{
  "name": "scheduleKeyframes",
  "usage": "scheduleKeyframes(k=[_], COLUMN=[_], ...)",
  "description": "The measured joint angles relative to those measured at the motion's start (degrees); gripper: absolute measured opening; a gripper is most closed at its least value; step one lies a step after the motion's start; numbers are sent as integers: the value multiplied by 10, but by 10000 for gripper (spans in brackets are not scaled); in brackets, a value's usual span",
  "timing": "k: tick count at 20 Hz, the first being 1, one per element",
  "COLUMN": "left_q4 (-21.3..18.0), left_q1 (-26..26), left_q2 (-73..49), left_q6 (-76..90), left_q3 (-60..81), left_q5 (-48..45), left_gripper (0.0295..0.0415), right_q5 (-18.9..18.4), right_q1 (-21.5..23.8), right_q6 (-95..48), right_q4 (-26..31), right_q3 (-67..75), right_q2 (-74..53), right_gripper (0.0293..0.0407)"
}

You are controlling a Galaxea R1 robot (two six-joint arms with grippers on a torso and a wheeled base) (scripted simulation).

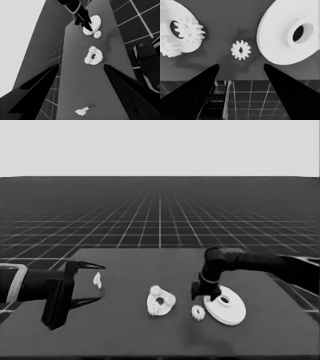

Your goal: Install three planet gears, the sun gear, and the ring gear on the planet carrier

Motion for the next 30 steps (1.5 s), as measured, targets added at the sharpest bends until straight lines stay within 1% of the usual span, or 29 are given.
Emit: scheduleKeyframes(k=[1,2,3,5,10,12,13,20,21,22,23,24,26,30], left_q4=[0,0,0,0,0,0,0,0,0,0,0,0,0,0], left_q1=[0,0,0,0,0,0,0,0,0,0,0,0,0,0], left_q2=[0,0,0,0,0,0,0,0,0,0,0,0,0,0], left_q6=[0,0,0,0,0,0,0,0,0,0,0,0,0,0], left_q3=[0,0,0,0,0,0,0,0,0,0,0,0,0,0], left_q5=[0,0,0,0,0,0,0,0,0,0,0,0,0,0], left_gripper=[385,385,385,385,385,385,385,385,385,385,385,385,385,385], right_q5=[12,22,29,37,41,41,41,41,19,9,5,3,1,0], right_q1=[-52,-88,-107,-123,-130,-131,-131,-130,-87,-51,-29,-17,-5,-1], right_q6=[-12,-22,-29,-36,-40,-40,-40,-40,-19,-8,-4,-2,-1,-1], right_q4=[-55,-86,-103,-118,-125,-125,-125,-125,-80,-49,-29,-17,-6,-1], right_q3=[-18,-36,-50,-64,-71,-72,-72,-72,-31,-12,-5,-2,0,1], right_q2=[5,10,14,19,21,21,21,21,8,2,0,0,-1,-1], right_gripper=[385,385,385,385,385,314,309,309,310,310,310,310,310,310])
